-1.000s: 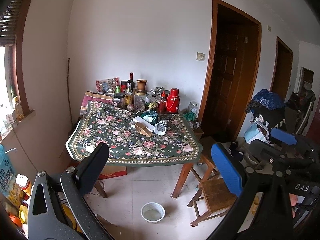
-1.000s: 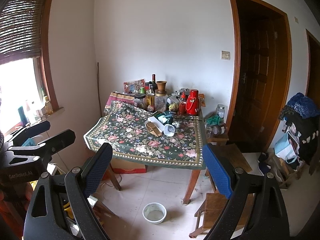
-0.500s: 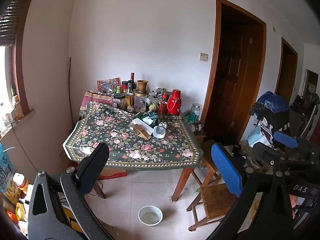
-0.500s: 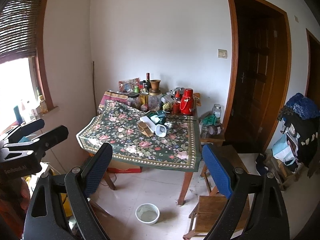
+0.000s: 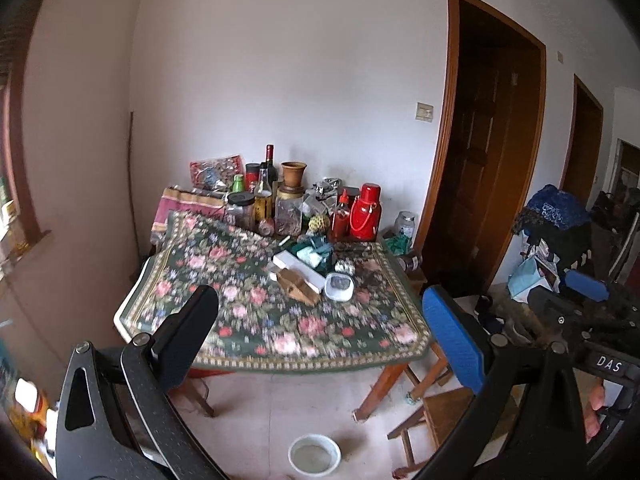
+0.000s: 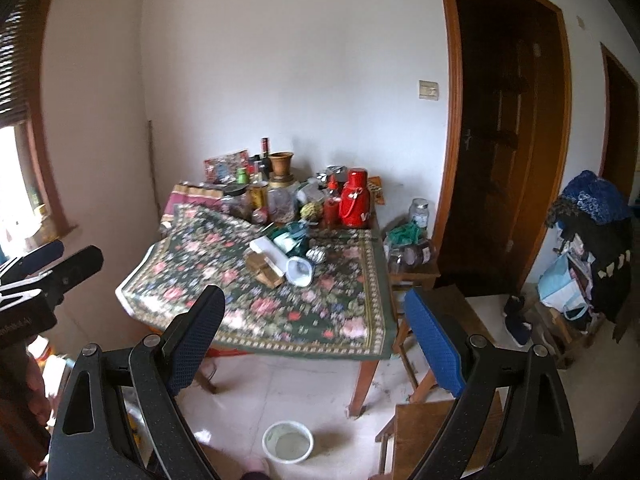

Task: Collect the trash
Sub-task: 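Grasp the blue-and-clear plastic cup with the right tool while the left tool grasps the brown cardboard, then carry the cup with the right tool while the left tool carries the cardboard to the white bucket, then open the right tool over the bucket while the left tool drops the cardboard in, then move both open tools back up to the table, then grasp the crumpled foil ball with the right tool while the left tool grasps the silver tin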

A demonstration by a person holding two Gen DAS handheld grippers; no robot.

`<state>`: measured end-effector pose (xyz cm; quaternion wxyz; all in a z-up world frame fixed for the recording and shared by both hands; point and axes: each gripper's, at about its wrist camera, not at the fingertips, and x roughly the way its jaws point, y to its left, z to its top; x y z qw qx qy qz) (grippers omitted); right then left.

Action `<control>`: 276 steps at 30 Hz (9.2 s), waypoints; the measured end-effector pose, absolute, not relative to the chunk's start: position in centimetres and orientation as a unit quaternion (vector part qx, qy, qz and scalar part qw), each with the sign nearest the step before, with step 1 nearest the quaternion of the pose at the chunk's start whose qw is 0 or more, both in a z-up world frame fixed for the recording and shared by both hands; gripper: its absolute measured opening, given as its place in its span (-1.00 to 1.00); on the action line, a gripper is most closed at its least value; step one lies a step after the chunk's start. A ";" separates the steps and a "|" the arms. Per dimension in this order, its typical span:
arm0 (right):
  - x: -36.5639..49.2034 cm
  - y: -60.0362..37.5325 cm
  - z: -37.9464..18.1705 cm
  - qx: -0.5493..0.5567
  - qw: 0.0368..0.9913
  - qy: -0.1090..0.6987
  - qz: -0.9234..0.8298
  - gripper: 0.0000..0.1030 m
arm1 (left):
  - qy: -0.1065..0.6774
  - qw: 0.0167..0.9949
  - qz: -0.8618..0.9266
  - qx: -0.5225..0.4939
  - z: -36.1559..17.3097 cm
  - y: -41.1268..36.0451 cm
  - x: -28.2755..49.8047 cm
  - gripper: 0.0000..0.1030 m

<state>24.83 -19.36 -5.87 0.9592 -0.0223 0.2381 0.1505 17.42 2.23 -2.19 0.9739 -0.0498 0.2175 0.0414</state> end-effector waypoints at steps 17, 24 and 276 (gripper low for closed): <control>39.9 -10.3 -9.6 -0.007 0.946 0.316 0.071 0.74 | 0.300 0.953 -0.009 -0.046 -6.0 13.8 37.1 0.61; 46.2 -8.8 -15.0 -0.037 0.917 0.389 0.074 0.74 | 0.378 0.922 -0.005 -0.086 -12.3 14.8 44.2 0.40; 58.3 -14.4 -9.4 -0.012 0.910 0.356 0.211 0.54 | 0.330 0.930 0.137 -0.084 -9.2 9.5 51.3 0.80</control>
